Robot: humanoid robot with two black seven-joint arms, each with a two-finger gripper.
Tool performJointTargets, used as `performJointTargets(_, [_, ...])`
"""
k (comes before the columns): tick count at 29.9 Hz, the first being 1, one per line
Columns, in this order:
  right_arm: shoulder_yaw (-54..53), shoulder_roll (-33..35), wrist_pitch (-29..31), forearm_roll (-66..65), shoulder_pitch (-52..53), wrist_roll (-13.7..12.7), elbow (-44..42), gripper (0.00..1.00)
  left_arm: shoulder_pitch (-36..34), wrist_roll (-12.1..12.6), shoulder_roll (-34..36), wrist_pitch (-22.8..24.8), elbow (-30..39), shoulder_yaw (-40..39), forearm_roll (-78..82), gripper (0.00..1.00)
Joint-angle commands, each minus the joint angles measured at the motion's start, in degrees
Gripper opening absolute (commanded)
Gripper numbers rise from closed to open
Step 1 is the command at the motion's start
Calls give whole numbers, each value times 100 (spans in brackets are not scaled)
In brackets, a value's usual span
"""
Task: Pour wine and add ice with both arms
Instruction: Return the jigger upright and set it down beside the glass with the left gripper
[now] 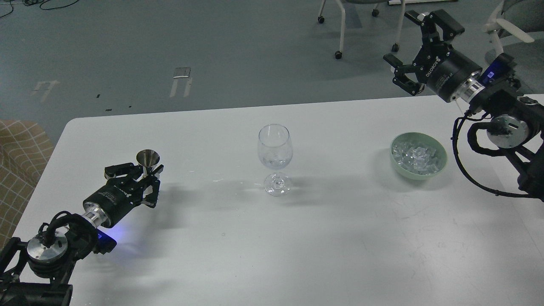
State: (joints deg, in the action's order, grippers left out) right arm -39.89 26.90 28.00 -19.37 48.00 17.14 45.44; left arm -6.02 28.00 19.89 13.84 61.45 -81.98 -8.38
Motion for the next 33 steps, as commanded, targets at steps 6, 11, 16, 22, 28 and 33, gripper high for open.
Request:
performJointTargets(6, [7,-1,0,-6,-2,0,0,100,-49,0,-20,4,-36,15,20,33])
performJointTargets(11, [-1,-9,0,-6,-28,0,0,100,-57,0,6,4,-36,51,73,34])
performJointTargets(16, [-1,-1,0,-6,-28,0,0,100,-49,0,-11,4,-45,24,266,36])
performJointTargets(22, [-1,-1,0,-6,-28,0,0,100,-48,0,-11,4,-45,33,275,39])
performJointTargets(28, [-1,-1,0,-6,-28,0,0,100,-40,0,15,4,-45,42,284,50])
performJointTargets(33, [-1,8,0,-6,-28,0,0,100,-40,0,24,4,-36,42,293,54])
